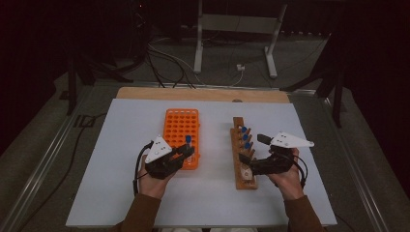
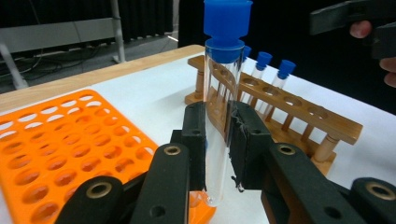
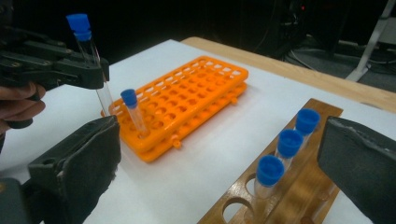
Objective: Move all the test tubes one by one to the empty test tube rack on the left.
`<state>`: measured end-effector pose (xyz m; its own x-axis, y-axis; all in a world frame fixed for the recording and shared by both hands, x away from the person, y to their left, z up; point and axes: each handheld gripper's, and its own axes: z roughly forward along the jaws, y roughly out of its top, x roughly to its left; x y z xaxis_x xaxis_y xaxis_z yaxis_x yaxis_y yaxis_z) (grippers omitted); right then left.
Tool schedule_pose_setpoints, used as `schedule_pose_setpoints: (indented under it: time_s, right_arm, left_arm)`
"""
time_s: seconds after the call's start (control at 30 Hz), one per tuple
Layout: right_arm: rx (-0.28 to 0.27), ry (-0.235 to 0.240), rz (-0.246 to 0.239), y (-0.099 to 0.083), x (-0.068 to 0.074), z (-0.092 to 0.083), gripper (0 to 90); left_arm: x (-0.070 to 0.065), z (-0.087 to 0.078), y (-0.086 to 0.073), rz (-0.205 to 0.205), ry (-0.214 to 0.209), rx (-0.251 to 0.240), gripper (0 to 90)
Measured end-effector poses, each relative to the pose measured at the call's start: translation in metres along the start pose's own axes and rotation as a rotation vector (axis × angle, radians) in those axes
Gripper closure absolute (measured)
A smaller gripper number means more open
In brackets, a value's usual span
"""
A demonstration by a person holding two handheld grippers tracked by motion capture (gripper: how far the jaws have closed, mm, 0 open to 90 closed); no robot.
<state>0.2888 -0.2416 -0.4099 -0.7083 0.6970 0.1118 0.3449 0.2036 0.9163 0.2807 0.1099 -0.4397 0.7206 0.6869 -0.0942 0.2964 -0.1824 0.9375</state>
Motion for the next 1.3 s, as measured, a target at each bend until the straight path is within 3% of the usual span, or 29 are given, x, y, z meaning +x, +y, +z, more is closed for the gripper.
schedule_pose_setpoints:
  time_s: [0.23,0.43,0.8,1.0,1.3]
  right_arm:
    - [-0.018,-0.008,0.000,0.000,-0.001,-0.006,0.0]
    - [-0.018,-0.012,-0.001,-0.001,-0.001,-0.006,0.0]
    - [0.006,-0.013,-0.005,-0.006,-0.002,0.000,0.0]
    - [0.009,-0.015,0.002,-0.008,-0.003,0.001,0.0]
    - [0.017,-0.017,-0.006,-0.009,-0.003,0.002,0.0]
  left_arm:
    - [0.004,0.005,-0.012,0.028,0.063,0.011,78.5]
    - [0.011,0.010,-0.023,0.016,0.095,0.020,78.5]
    - [0.013,0.015,-0.029,0.014,0.091,0.009,78.5]
    - [0.014,0.023,-0.037,0.000,0.091,0.041,78.5]
    - [0.015,0.033,-0.049,0.004,0.098,0.130,78.9]
